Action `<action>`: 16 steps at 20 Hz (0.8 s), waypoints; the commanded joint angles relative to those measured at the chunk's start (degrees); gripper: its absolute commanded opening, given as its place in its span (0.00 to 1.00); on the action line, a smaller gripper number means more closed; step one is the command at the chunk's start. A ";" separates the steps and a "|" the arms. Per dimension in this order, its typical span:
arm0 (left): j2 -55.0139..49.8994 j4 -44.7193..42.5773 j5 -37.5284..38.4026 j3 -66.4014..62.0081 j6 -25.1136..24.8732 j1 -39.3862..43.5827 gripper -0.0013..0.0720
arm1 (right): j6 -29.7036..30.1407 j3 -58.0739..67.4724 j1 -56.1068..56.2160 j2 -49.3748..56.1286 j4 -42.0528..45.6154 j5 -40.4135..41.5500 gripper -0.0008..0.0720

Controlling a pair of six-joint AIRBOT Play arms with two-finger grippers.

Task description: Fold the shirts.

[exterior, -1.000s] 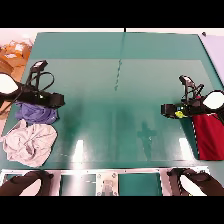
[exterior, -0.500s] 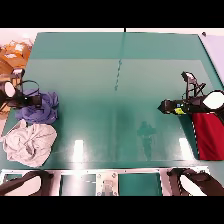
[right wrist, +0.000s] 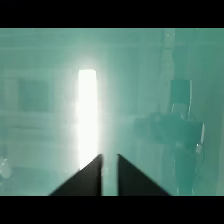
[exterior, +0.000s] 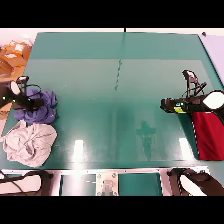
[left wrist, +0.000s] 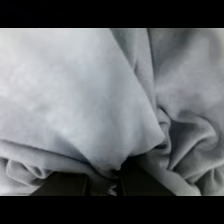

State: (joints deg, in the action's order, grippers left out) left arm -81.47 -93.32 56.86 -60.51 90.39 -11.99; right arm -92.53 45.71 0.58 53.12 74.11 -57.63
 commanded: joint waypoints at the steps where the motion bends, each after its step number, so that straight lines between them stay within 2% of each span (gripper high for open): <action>1: 2.54 2.10 7.93 -10.91 -3.04 4.11 0.06 | 0.02 0.13 0.00 -0.04 -0.15 -0.04 0.05; 4: 6.95 2.51 12.31 -22.03 -2.95 15.13 0.06 | 0.04 1.95 0.00 -0.04 -0.13 -0.02 0.03; 7: 9.16 3.41 14.71 -29.31 -0.17 28.41 0.06 | 0.04 4.74 -0.02 -0.04 -0.13 -0.04 0.03; 12: 6.34 11.63 12.28 -27.98 2.60 45.42 0.06 | 0.02 7.89 0.00 -0.04 -0.46 -0.81 0.03; 13: 5.01 13.22 10.99 -26.58 2.62 47.80 0.06 | 0.00 7.96 0.00 -0.04 -1.14 -1.31 0.11; 14: 3.45 14.86 9.42 -25.00 2.58 49.72 0.19 | 0.02 7.96 0.00 -0.04 -2.01 -1.99 0.28; 15: 2.08 16.11 8.63 -23.91 2.60 50.93 0.71 | 0.02 7.96 0.00 -0.04 -2.56 -2.56 0.35; 16: 0.48 17.14 9.64 -23.61 2.64 51.21 0.98 | 0.02 7.96 -0.02 -0.04 -2.80 -3.10 0.41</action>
State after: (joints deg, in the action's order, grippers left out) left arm -77.73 -80.84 67.64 -85.89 92.55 34.48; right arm -92.49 53.19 0.58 53.12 72.69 -59.18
